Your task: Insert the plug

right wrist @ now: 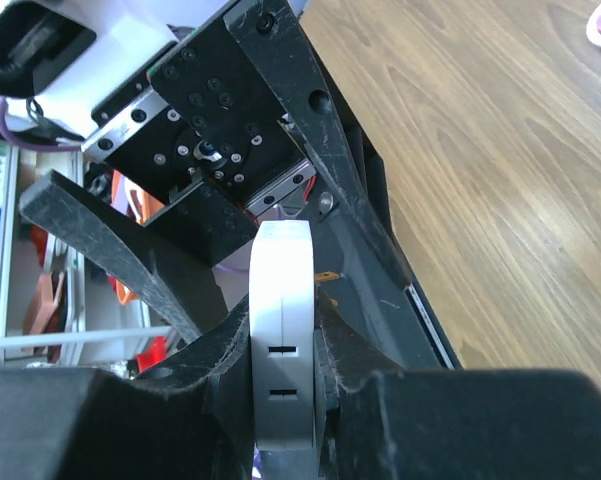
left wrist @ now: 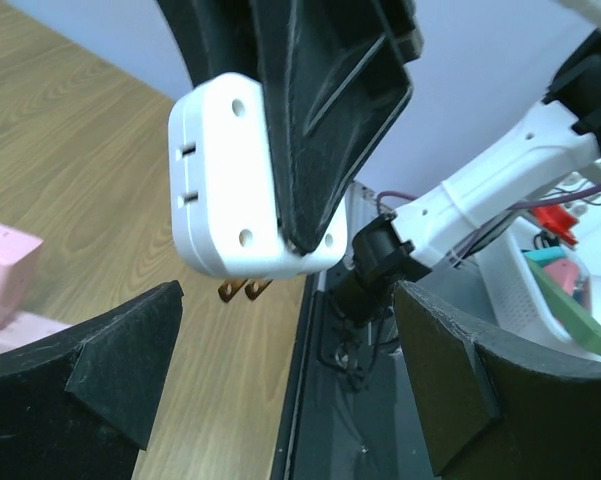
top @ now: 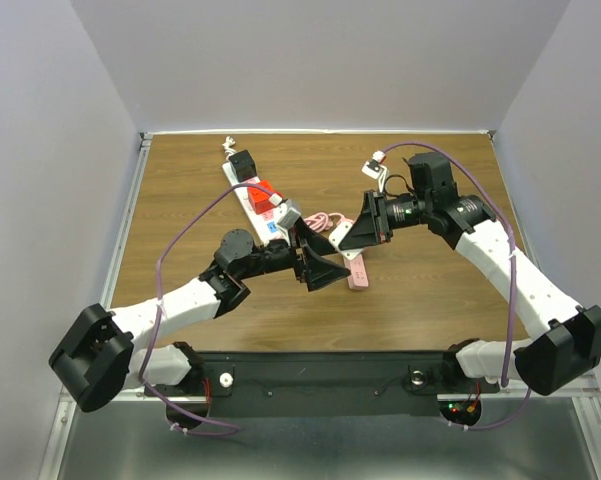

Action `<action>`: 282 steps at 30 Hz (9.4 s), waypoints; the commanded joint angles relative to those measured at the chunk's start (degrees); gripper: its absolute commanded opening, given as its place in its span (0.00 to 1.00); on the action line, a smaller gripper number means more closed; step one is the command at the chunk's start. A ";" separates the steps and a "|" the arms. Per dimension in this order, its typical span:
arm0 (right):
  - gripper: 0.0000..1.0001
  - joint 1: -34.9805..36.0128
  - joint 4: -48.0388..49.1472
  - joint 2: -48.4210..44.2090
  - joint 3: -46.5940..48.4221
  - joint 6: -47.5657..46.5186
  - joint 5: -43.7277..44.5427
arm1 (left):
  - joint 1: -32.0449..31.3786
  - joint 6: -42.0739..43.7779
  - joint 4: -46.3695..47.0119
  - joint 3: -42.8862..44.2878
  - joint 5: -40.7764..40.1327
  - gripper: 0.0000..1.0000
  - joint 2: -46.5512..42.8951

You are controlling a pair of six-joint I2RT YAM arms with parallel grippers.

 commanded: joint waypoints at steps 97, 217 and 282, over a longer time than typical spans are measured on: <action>0.00 0.05 0.03 -10.19 -17.19 -1.38 46.22 | 0.28 -4.77 -28.23 25.49 -20.61 0.63 37.54; 0.00 23.70 10.67 8.53 -23.26 -0.15 80.41 | -1.92 -4.33 -32.81 30.42 -19.57 0.07 45.19; 0.00 28.00 16.47 14.86 -30.02 7.32 68.11 | -1.83 -4.59 -32.46 30.42 -18.87 0.03 45.28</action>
